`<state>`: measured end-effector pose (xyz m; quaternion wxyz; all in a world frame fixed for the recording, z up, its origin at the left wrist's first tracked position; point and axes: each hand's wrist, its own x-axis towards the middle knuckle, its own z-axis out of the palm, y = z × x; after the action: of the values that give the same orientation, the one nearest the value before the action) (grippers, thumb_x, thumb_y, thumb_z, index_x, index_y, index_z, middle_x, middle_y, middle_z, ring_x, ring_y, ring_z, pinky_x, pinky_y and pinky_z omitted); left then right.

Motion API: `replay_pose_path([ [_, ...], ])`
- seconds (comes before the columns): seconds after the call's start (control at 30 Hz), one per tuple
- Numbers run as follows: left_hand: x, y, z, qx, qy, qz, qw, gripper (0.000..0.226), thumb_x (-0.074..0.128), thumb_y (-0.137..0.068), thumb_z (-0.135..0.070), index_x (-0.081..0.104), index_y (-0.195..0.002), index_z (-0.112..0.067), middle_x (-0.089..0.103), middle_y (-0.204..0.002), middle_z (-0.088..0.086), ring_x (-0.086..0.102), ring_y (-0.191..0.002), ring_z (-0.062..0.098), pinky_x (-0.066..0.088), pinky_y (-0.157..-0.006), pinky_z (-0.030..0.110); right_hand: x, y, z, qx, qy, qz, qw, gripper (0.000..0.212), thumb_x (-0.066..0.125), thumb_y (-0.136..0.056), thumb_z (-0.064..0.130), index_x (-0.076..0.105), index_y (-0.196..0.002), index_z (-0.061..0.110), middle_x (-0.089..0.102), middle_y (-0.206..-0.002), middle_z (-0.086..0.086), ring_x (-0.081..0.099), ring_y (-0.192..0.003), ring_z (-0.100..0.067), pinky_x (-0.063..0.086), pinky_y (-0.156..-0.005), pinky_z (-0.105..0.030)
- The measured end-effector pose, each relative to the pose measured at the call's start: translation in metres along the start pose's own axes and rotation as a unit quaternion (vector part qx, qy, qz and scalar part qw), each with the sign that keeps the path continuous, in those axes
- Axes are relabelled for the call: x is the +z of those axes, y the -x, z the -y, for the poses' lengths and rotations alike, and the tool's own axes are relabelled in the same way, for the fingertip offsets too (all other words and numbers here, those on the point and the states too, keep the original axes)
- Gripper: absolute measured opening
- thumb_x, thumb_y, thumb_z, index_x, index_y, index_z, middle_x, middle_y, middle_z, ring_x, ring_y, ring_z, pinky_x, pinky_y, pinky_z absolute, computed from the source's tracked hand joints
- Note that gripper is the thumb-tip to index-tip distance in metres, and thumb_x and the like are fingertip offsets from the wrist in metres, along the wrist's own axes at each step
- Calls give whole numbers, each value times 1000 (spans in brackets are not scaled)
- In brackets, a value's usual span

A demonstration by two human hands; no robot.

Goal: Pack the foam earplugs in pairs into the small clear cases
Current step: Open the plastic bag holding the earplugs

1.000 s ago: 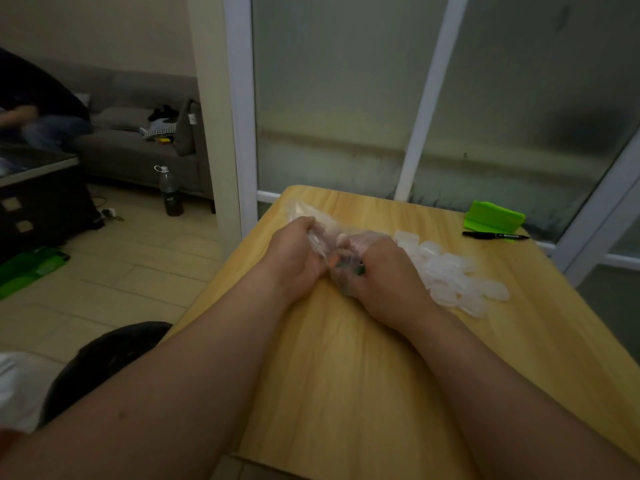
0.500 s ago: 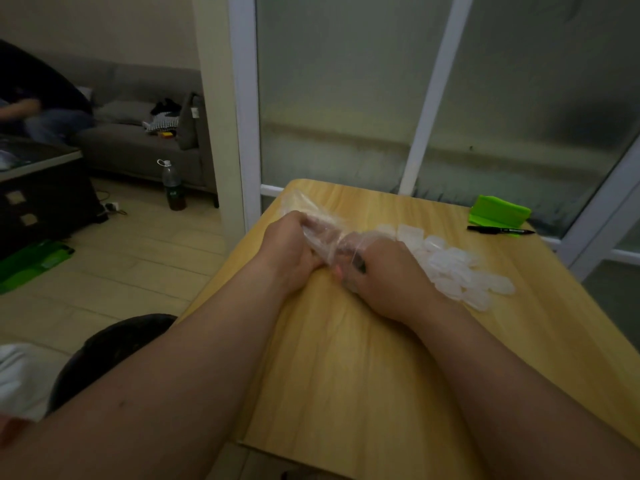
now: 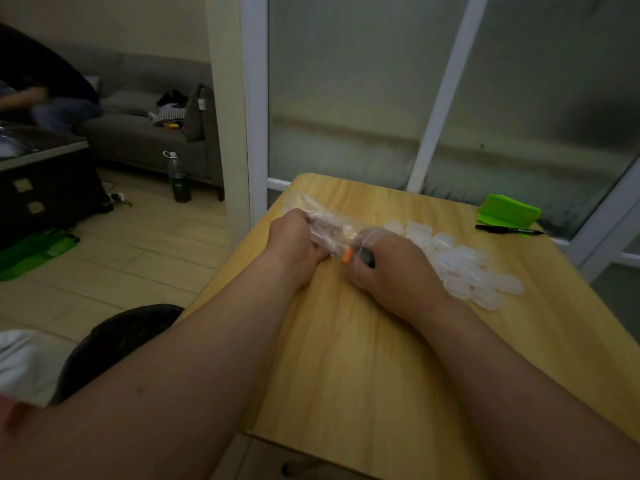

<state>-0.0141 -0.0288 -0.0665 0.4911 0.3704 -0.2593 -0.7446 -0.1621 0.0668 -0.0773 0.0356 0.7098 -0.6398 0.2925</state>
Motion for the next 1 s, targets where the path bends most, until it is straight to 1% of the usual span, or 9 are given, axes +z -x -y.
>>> replay_pose_path([
  [0.13, 4, 1, -1, -1, 11, -20, 1000, 44, 43, -97, 1, 52, -141, 0, 63, -131, 31, 67, -114, 48, 55, -96, 68, 3, 1, -4, -12, 26, 31, 999, 26, 53, -104, 45, 72, -107, 28, 68, -104, 10, 65, -87, -10, 57, -78, -38],
  [0.23, 7, 3, -1, -13, 10, -42, 999, 48, 39, -105, -5, 43, -152, 1, 58, -140, 30, 58, -129, 45, 44, -113, 61, 3, 2, -4, -43, 23, 71, 996, 27, 52, -107, 40, 74, -97, 28, 65, -108, 11, 63, -87, -11, 56, -78, -41],
  [0.37, 3, 4, -1, 5, 2, -47, 999, 39, 44, -98, 0, 56, -134, 7, 68, -114, 30, 70, -101, 42, 60, -81, 52, -5, 2, 0, -49, -9, 102, 994, 23, 54, -101, 36, 73, -90, 28, 64, -104, 11, 61, -93, -7, 54, -86, -42],
  [0.43, 3, 3, 0, 13, -9, -56, 998, 38, 46, -95, 3, 57, -131, 8, 69, -114, 30, 71, -101, 43, 61, -89, 55, -8, 1, 2, -57, -31, 114, 991, 22, 54, -103, 35, 69, -88, 27, 64, -99, 10, 60, -93, -5, 53, -86, -42],
  [0.57, 2, 1, 0, 25, -15, -52, 998, 35, 46, -93, 4, 53, -127, -3, 68, -116, 27, 71, -102, 41, 58, -96, 57, -12, 0, 6, -103, -27, 123, 987, 10, 61, -104, 38, 70, -105, 34, 61, -103, 21, 55, -91, 9, 48, -84, -24],
  [0.67, -2, -6, 1, 10, -21, -38, 999, 47, 47, -95, 0, 53, -141, 3, 65, -132, 29, 68, -117, 44, 58, -97, 54, -10, -2, 4, -92, -20, 120, 988, 15, 59, -102, 33, 72, -97, 28, 66, -99, 11, 60, -91, -3, 55, -86, -35],
  [0.77, -5, -7, 2, 7, -22, -40, 999, 38, 45, -93, 1, 58, -129, 2, 67, -126, 29, 69, -110, 44, 58, -94, 58, -10, -2, 4, -72, -8, 117, 991, 19, 53, -93, 38, 65, -82, 30, 62, -89, 11, 60, -83, -7, 55, -80, -40],
  [0.83, -4, -6, 1, 10, -27, -37, 999, 40, 45, -95, 0, 56, -133, 3, 65, -131, 30, 68, -114, 45, 59, -93, 55, -12, -2, 4, -66, -18, 115, 991, 20, 49, -90, 42, 63, -81, 30, 62, -86, 11, 60, -81, -7, 54, -77, -40],
  [1.0, 0, -8, 1, -6, -27, -54, 998, 47, 38, -106, -4, 43, -151, 7, 55, -149, 28, 53, -139, 43, 41, -118, 55, -13, 0, -2, -80, -30, 130, 988, 17, 61, -96, 29, 77, -89, 28, 68, -96, 13, 62, -97, -5, 55, -88, -35],
])
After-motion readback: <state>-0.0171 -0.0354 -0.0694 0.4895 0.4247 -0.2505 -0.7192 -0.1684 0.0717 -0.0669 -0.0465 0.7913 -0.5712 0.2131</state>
